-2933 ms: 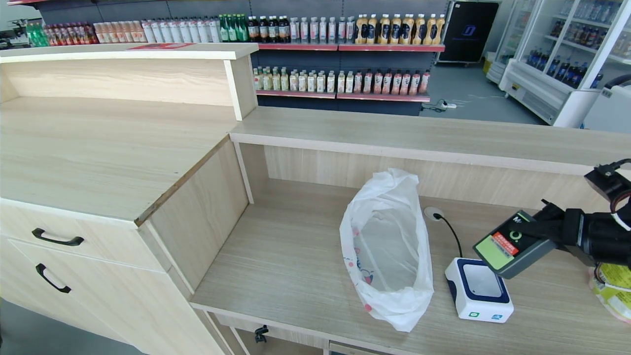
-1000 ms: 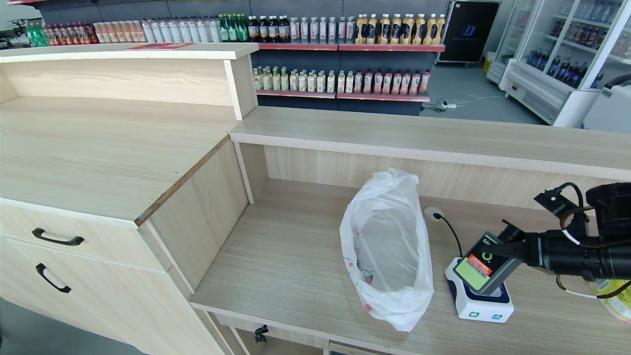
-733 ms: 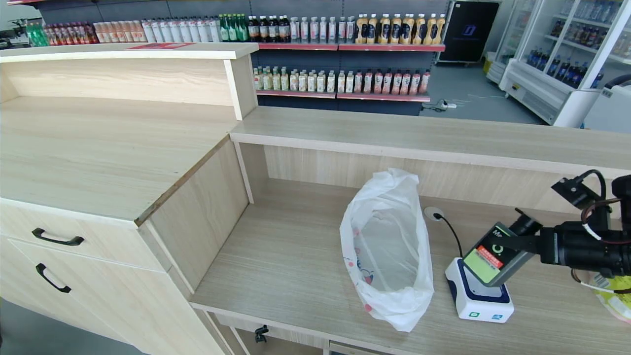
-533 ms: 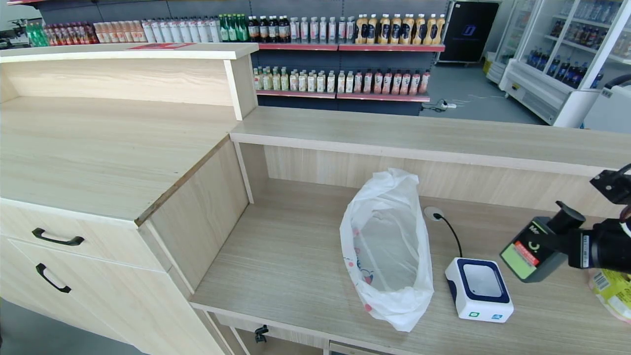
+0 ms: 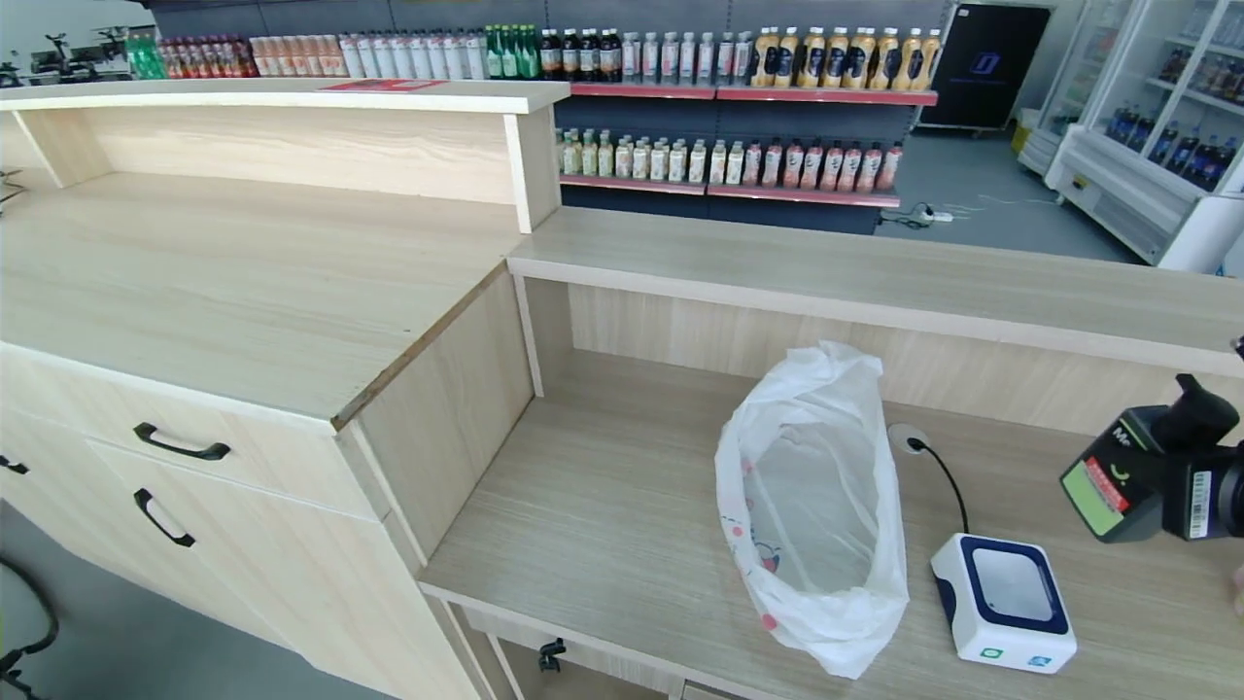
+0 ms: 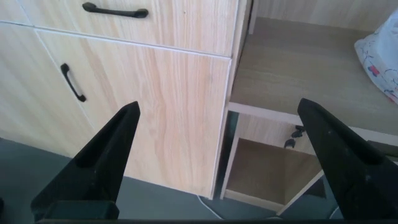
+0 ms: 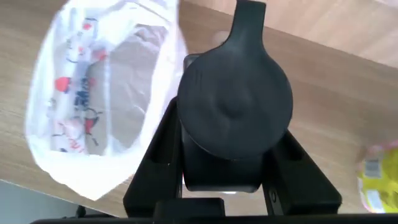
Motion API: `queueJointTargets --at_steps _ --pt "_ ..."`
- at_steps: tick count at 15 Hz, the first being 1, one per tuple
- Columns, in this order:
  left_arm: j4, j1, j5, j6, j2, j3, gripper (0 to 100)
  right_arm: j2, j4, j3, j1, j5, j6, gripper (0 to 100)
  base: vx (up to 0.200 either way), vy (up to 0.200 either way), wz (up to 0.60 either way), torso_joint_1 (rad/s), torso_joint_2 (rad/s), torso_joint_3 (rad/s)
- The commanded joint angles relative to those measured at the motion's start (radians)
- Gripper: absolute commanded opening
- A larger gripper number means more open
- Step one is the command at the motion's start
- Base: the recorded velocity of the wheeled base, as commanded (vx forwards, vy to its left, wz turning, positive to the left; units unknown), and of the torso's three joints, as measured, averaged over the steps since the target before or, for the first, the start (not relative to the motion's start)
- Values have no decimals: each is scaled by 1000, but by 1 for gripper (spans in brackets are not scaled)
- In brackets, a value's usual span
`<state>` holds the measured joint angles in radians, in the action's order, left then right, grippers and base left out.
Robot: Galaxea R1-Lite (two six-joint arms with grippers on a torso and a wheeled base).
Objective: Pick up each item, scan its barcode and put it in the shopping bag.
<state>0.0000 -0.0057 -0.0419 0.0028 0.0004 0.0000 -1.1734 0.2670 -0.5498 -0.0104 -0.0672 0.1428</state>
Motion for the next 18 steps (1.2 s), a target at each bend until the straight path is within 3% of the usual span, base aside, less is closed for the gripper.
queueJointTargets --at_steps 1,5,7,9,10,18 --pt "0 0 0 0 1 0 100 -46 35 -6 78 0 -29 0 0 0 600 7 2 2" --pt "0 0 -1 0 1 0 100 -290 130 -53 95 4 -74 0 0 0 0 0 0 0" --pt "0 0 0 0 1 0 100 -381 285 19 106 70 -71 0 0 0 0 0 0 0" --pt "0 0 0 0 1 0 100 -509 537 83 95 175 -60 0 0 0 0 0 0 0" --pt "0 0 0 0 1 0 100 -537 578 90 93 208 -57 0 0 0 0 0 0 0" --pt "0 0 -1 0 1 0 100 -635 624 125 93 264 -11 0 0 0 0 0 0 0"
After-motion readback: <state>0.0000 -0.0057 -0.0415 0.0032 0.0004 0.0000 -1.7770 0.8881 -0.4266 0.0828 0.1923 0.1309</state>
